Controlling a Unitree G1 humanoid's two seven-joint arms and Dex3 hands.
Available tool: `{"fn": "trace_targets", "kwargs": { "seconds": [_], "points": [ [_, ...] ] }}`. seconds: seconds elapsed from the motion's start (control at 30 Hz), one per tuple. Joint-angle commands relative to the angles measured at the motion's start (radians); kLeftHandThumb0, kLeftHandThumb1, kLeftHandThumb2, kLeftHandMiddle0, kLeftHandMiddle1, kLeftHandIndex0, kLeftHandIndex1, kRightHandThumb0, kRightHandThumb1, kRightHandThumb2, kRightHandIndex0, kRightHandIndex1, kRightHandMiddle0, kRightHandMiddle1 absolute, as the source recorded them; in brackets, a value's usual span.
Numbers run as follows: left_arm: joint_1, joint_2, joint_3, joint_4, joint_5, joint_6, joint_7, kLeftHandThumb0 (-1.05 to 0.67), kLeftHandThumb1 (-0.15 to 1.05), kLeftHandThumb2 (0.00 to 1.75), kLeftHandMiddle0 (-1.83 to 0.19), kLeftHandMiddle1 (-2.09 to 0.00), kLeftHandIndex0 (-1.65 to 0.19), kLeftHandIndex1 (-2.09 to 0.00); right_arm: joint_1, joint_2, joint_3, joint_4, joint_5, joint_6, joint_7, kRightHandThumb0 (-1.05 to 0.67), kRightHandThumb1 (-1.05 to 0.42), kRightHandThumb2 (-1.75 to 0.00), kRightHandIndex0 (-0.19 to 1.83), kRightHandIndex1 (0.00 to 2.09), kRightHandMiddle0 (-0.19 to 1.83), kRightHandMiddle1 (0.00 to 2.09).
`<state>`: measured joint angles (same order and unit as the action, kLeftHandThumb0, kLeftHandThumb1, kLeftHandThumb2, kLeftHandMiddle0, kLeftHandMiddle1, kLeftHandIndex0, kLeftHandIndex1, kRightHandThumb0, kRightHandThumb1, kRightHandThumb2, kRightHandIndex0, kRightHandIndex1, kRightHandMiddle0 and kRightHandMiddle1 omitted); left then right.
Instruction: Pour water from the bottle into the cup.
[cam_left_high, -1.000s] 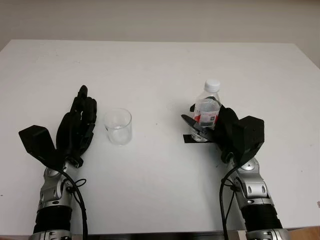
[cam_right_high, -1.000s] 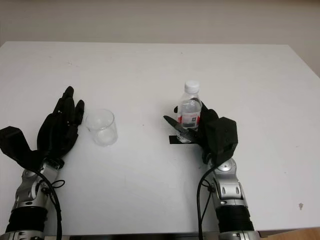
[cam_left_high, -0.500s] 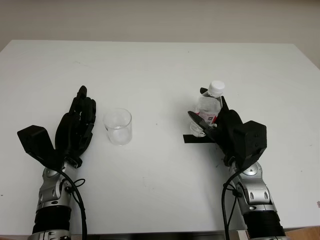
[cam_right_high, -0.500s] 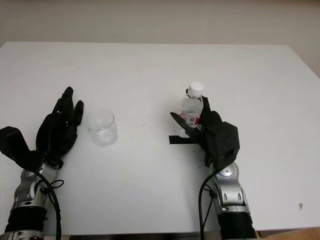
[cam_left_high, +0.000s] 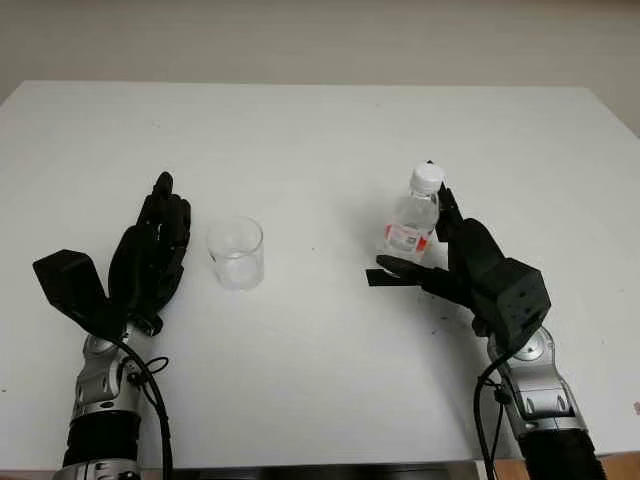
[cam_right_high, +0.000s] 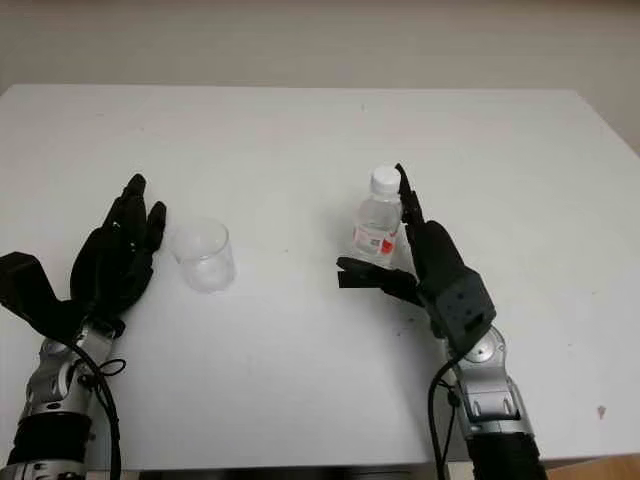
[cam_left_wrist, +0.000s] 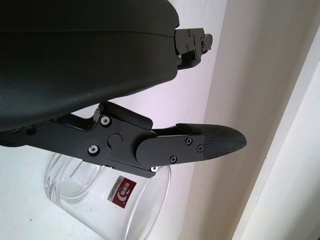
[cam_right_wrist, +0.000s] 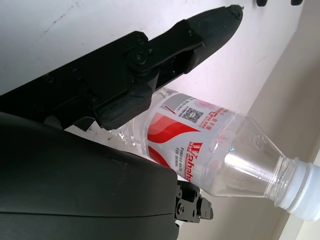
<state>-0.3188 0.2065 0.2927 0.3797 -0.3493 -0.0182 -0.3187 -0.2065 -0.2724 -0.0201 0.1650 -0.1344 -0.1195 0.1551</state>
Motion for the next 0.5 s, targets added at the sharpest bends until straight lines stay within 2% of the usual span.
{"fn": "trace_targets", "kwargs": {
  "seconds": [0.0, 0.2, 0.47],
  "points": [
    [-0.007, 0.006, -0.002, 0.002, 0.003, -0.010, -0.009, -0.73, 1.05, 0.44, 0.11, -0.05, 0.09, -0.05, 0.013, -0.011, 0.001, -0.032, -0.014, -0.021, -0.015, -1.05, -0.89, -0.06, -0.19, 0.00, -0.19, 0.00],
    [-0.006, 0.005, -0.002, 0.005, 0.003, -0.017, -0.012, -0.73, 1.05, 0.45, 0.11, -0.05, 0.09, -0.05, 0.015, -0.004, 0.005, -0.022, -0.098, -0.027, -0.111, -1.05, -0.91, -0.06, -0.19, 0.00, -0.19, 0.00],
    [0.003, 0.004, -0.002, -0.006, -0.001, -0.013, -0.012, -0.74, 1.05, 0.44, 0.11, -0.05, 0.09, -0.05, 0.018, 0.012, 0.014, 0.001, -0.107, -0.030, -0.163, -1.04, -0.92, -0.06, -0.19, 0.00, -0.19, 0.00]
  ]
}}
